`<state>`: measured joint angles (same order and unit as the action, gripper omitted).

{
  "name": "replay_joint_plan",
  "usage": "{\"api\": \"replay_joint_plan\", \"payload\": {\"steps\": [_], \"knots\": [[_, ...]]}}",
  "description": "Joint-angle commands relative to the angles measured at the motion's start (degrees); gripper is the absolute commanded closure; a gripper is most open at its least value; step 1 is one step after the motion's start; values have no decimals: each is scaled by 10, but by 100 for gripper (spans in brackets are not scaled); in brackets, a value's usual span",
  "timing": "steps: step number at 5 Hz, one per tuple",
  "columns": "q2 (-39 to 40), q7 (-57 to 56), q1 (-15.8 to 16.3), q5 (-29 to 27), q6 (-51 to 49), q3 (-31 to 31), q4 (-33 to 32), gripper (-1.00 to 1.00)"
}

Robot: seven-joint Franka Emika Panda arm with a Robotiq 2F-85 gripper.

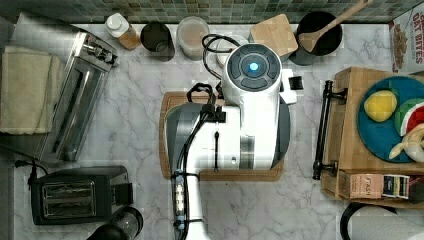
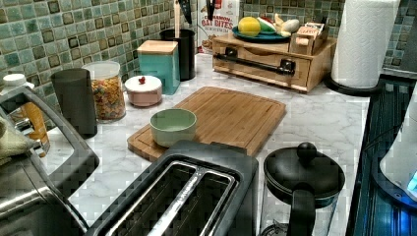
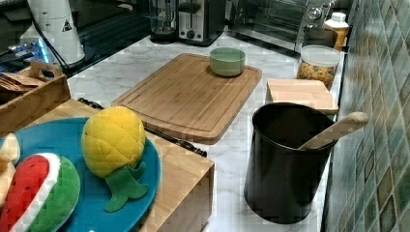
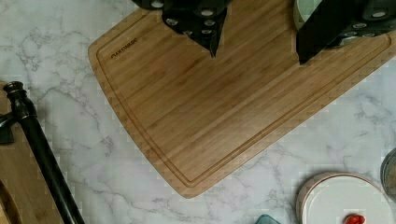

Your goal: Open the drawer.

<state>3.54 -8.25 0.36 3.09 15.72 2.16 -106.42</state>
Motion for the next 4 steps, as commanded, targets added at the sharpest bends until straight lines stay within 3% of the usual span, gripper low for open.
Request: {"api": "replay_joint_plan", "payload": {"steps": [1,2,4], "knots": [[0,-1,0,2,0,0,0,-100],[-11,-30,-4,-2,61,5,-47,-100],[27,-211,-52,-6,78,25,-36,-100]]}}
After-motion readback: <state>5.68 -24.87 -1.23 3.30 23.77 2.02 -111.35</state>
